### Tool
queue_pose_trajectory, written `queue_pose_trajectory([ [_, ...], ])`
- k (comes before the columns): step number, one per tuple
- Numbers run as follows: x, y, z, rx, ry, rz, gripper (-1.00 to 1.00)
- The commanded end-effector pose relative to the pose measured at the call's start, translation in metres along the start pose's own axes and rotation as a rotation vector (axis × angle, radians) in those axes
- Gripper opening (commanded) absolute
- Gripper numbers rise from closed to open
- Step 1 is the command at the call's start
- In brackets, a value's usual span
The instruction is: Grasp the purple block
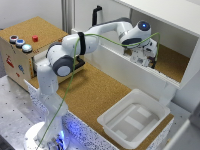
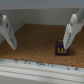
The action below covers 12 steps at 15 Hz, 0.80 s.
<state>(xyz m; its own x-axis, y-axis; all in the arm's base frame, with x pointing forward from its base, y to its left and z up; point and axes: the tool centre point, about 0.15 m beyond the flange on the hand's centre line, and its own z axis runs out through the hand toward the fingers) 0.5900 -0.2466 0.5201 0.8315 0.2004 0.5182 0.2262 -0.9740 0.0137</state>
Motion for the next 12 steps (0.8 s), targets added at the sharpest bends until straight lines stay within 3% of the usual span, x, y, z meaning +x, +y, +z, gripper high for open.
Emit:
queue_pose_trajectory([
  [1, 0.008, 0.019, 0.045, 0.004, 0.133, 0.043, 1.00],
  [12, 0.061, 0.066, 0.084, 0.079, 0.087, 0.080, 1.00],
])
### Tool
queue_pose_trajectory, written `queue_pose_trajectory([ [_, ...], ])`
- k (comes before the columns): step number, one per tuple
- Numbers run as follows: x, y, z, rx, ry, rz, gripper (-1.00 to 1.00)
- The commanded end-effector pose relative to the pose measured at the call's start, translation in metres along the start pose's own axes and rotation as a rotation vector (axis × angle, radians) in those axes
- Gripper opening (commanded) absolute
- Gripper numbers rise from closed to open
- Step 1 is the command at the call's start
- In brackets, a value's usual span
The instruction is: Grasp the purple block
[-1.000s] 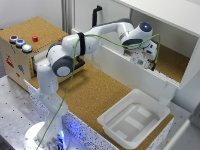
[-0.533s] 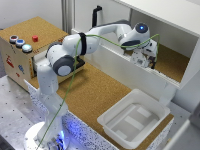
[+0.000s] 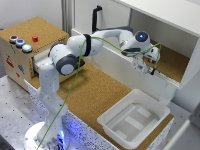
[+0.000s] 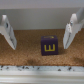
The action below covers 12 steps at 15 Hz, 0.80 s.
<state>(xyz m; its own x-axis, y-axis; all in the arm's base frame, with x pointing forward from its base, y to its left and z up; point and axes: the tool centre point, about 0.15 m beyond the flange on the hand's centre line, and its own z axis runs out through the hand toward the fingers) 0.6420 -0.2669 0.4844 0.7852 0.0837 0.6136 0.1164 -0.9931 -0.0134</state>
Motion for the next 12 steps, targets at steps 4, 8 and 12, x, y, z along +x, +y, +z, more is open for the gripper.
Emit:
queue_pose_trajectory([
  [4, 0.047, 0.033, 0.049, 0.122, -0.067, -0.014, -1.00],
  [8, 0.049, 0.036, 0.054, 0.121, -0.085, -0.011, -1.00],
  [12, 0.045, 0.029, 0.029, 0.067, -0.079, -0.024, -1.00],
])
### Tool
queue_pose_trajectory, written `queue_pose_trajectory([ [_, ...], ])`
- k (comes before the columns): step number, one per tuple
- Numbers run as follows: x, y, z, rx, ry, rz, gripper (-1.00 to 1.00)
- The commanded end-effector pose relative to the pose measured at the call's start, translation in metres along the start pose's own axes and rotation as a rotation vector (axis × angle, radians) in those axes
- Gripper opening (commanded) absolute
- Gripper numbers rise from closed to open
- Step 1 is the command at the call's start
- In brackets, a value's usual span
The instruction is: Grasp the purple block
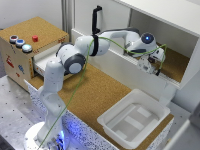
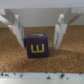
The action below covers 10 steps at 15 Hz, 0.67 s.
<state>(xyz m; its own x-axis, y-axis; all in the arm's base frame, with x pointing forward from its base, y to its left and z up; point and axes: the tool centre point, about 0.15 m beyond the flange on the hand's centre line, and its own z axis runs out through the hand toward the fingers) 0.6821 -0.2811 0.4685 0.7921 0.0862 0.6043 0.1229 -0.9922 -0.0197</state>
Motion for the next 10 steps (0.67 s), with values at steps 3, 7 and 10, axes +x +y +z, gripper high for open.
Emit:
queue_pose_trajectory([
  [3, 0.015, 0.005, -0.043, 0.011, -0.043, -0.025, -1.00],
  [7, 0.008, 0.000, -0.088, 0.015, -0.001, -0.032, -1.00],
  [10, -0.003, -0.005, -0.113, 0.038, -0.002, -0.079, -1.00],
])
